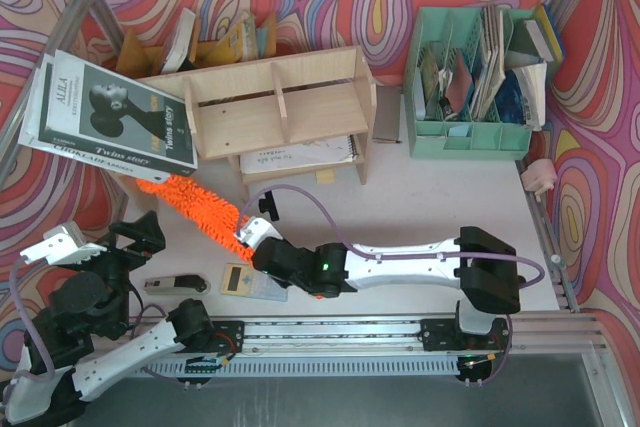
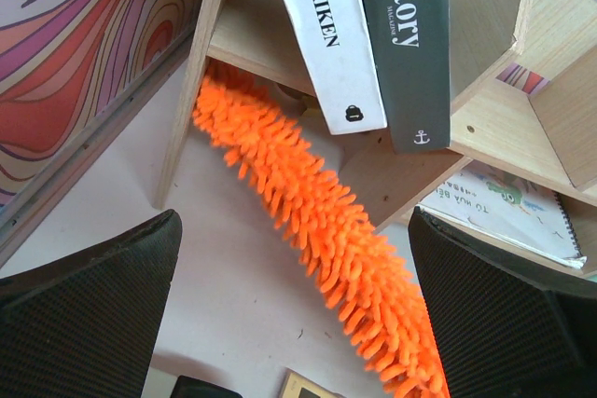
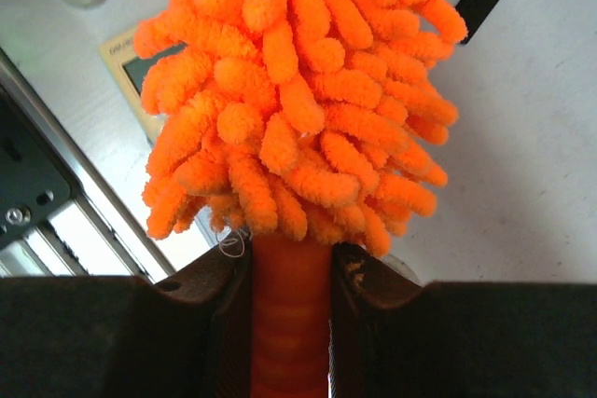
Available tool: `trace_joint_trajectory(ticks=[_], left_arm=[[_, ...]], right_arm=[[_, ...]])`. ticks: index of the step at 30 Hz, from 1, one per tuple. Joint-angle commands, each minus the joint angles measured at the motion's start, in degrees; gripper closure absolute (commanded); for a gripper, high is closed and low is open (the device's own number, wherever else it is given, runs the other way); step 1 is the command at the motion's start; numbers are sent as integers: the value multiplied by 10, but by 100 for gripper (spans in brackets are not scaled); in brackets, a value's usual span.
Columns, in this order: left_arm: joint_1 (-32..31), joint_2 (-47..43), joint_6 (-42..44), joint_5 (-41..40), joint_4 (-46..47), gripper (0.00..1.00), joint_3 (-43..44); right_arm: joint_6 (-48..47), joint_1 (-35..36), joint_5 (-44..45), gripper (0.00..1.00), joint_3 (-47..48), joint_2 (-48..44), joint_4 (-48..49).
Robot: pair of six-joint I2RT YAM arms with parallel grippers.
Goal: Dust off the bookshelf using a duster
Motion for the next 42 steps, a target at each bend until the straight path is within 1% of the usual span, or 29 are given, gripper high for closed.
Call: trace_joint_trajectory(ticks=[1, 6, 13, 20, 30, 36, 42], left_arm=[[-2, -1, 9, -11, 3, 1, -1], [-2, 2, 11, -11, 5, 2, -2], [-2, -1, 12, -9, 7, 2, -2], [-2, -1, 13, -8, 7, 1, -2], [-2, -2, 13, -8, 6, 1, -2], [-2, -3, 13, -7, 7, 1, -2], [-2, -3, 13, -6, 7, 2, -2]], right_arm=[[-28, 0, 34, 100, 47, -23, 49], [-17, -14, 23, 100, 52, -15, 50], [9, -39, -11, 100, 40, 48, 52], [9, -42, -28, 100, 48, 96, 56], [-15, -44, -9, 100, 100, 65, 54], [-15, -44, 6, 100, 91, 37, 75], [1, -44, -3, 100, 83, 69, 73]])
